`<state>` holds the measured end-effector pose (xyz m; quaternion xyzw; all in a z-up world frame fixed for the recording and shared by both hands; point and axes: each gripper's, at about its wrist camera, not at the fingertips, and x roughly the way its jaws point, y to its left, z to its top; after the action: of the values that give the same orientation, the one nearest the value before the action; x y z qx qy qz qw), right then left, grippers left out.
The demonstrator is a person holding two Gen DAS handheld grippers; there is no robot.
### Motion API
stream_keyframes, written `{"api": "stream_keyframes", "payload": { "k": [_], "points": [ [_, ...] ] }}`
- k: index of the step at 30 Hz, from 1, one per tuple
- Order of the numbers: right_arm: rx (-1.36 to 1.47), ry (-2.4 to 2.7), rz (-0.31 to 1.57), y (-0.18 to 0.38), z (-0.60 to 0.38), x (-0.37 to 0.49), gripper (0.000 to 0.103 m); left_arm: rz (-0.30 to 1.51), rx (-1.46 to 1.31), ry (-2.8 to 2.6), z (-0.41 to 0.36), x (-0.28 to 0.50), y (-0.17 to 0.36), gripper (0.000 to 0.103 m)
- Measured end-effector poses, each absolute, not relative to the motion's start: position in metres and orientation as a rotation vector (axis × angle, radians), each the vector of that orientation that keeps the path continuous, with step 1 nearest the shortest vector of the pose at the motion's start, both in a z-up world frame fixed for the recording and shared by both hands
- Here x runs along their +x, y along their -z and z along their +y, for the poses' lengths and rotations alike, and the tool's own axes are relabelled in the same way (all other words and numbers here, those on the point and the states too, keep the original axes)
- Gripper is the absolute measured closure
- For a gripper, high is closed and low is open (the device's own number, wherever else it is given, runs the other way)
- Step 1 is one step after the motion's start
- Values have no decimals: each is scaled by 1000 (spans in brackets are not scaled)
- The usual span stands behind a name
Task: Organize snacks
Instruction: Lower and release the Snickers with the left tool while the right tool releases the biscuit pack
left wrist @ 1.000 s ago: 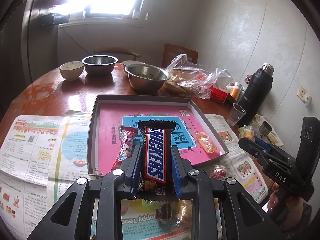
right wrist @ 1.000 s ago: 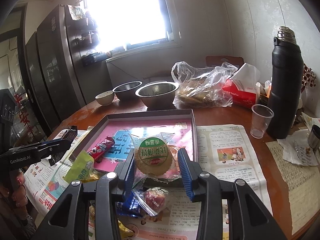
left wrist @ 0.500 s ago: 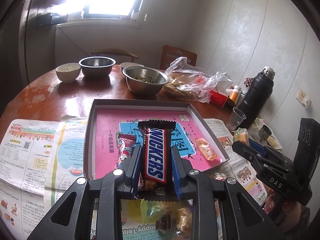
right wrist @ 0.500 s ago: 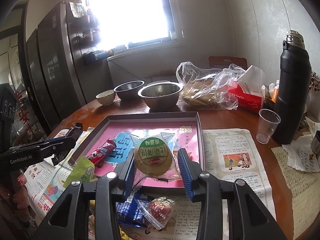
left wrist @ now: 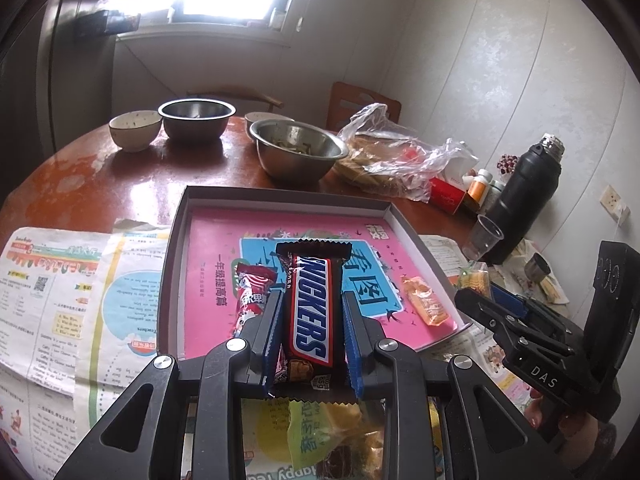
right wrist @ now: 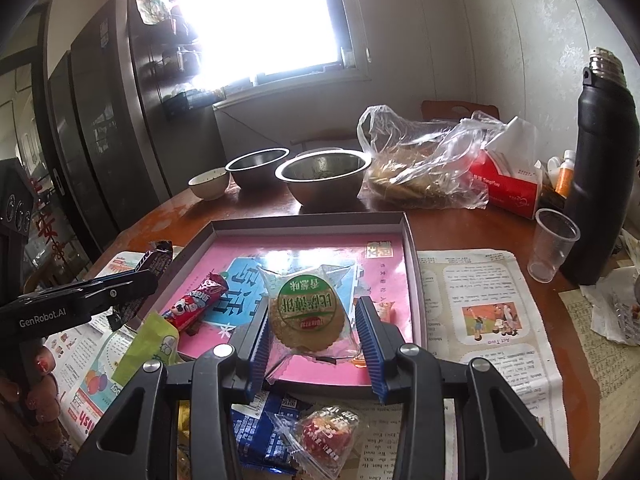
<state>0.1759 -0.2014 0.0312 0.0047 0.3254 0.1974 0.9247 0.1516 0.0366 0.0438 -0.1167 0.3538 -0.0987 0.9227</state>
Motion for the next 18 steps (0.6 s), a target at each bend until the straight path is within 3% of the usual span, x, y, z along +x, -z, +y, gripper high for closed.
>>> {"api": "stream_keyframes", "payload": {
  "k": [18],
  "points": [
    [17,-392,730,-7,-199,201,62,781,-230,225,23,185,-21,74]
  ]
}}
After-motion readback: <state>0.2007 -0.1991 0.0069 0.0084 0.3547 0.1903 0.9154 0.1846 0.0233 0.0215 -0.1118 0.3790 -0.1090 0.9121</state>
